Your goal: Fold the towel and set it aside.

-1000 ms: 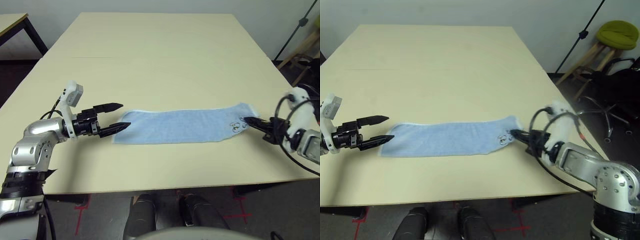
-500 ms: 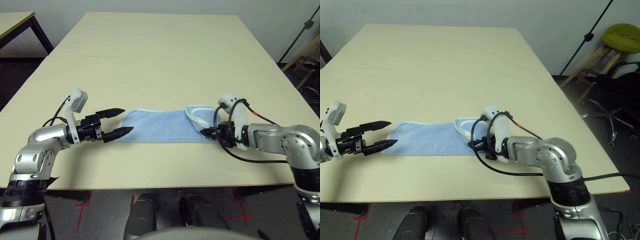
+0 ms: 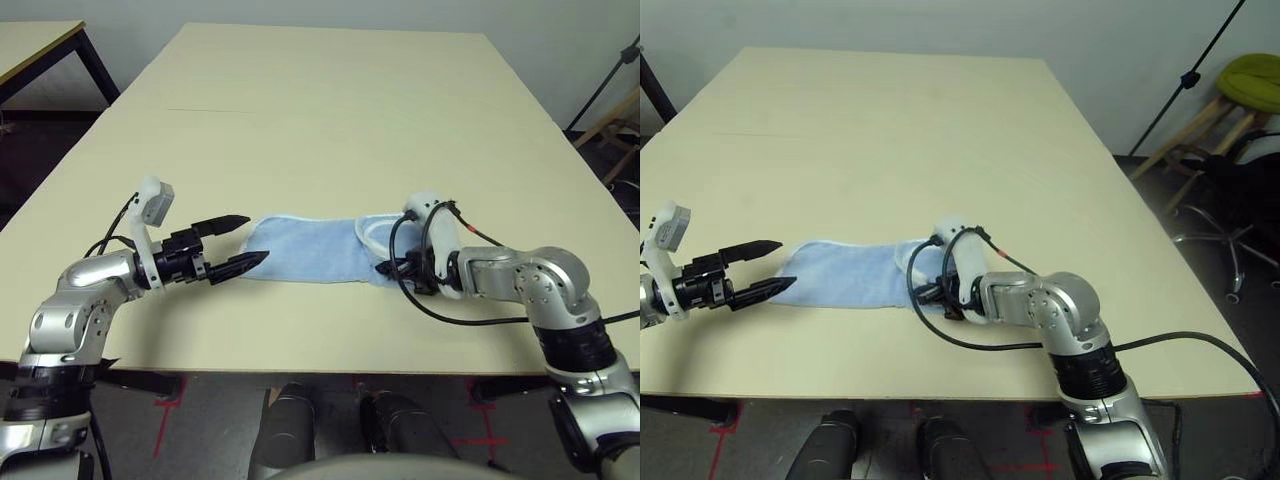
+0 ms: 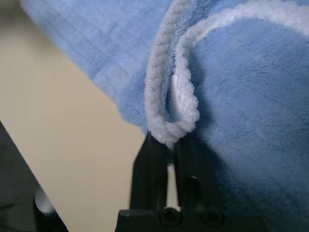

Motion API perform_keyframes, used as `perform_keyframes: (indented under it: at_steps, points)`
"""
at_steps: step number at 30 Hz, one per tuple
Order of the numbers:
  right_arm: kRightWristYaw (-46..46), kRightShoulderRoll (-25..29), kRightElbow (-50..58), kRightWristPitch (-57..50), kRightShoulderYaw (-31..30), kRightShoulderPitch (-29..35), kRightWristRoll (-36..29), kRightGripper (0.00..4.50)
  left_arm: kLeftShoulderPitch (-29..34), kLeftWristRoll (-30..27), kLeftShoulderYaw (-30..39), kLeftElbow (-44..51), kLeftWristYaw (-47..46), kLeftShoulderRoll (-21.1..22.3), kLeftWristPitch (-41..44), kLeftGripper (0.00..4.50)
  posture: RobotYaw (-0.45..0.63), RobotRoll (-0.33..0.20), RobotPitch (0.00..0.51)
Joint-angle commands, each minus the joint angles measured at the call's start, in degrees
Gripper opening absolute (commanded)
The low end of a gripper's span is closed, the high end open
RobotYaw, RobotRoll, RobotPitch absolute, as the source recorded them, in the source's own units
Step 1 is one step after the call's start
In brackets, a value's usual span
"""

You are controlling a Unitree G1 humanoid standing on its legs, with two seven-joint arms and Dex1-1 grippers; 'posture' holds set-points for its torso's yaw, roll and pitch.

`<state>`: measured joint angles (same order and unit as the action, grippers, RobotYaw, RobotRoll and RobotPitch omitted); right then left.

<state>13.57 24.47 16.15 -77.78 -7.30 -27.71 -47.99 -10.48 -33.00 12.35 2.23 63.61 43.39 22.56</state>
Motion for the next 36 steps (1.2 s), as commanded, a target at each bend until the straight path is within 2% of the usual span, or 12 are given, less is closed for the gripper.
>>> perform_keyframes:
  at_steps: [1,6,8,9,11,16,23,26,30,32,35,36]
  points:
    - [4.8,3.3,3.5,-0.9,3.3,-2.0,-1.9,1.72,-1.9,0.6,-1.1,0.5,-3.2,-1.6,1.3,4.50,0.18,0.000,0.113]
    - [20.0,16.5,6.4,3.4,8.6,-3.7,-5.2,3.55,-6.5,0.2,-2.6,1.6,-8.0,-2.0,8.3,4.50,0.16,0.000,0.114]
    - [25.1,21.5,4.9,7.9,10.9,-3.7,-3.6,4.33,-8.6,0.1,-3.5,2.3,-9.0,-2.4,9.5,4.50,0.15,0.000,0.116]
    - [26.0,22.5,3.1,11.0,12.5,-3.8,-2.0,4.47,-9.7,0.2,-4.0,2.8,-9.7,-2.7,10.2,4.50,0.15,0.000,0.116]
    - [27.8,24.4,-1.9,20.2,13.8,-3.3,4.0,4.47,-12.1,1.1,-5.8,3.8,-11.8,-3.8,11.7,4.50,0.15,0.000,0.117]
    - [33.3,26.7,-12.4,39.4,9.7,1.4,17.5,4.47,-18.9,2.7,-13.0,2.7,-13.5,-10.1,12.7,4.50,0.14,0.000,0.120]
    - [28.8,15.5,-16.2,47.2,10.0,2.5,22.0,4.47,-26.9,10.3,-19.6,-6.8,-17.1,-22.2,4.3,4.50,0.13,0.000,0.118]
    - [27.8,12.1,-14.6,47.5,10.0,4.0,22.3,4.47,-28.1,11.8,-20.3,-9.7,-17.1,-24.8,2.1,4.50,0.12,0.000,0.117]
    - [26.8,9.4,-12.5,46.9,9.4,5.9,22.6,4.47,-27.5,13.2,-21.5,-11.1,-16.3,-25.7,1.9,4.50,0.12,0.000,0.117]
    - [26.0,7.7,-12.8,47.1,9.5,5.7,22.6,4.09,-26.5,13.7,-22.0,-10.8,-15.8,-25.8,2.5,4.50,0.12,0.000,0.117]
    - [25.8,5.8,-13.6,47.6,8.8,5.1,23.0,3.19,-25.5,14.4,-22.7,-10.9,-15.3,-25.9,1.9,3.90,0.12,0.000,0.116]
    - [25.8,5.3,-14.0,47.8,8.7,4.9,23.3,2.75,-25.4,14.5,-22.7,-10.8,-15.5,-26.1,2.3,3.53,0.12,0.000,0.116]
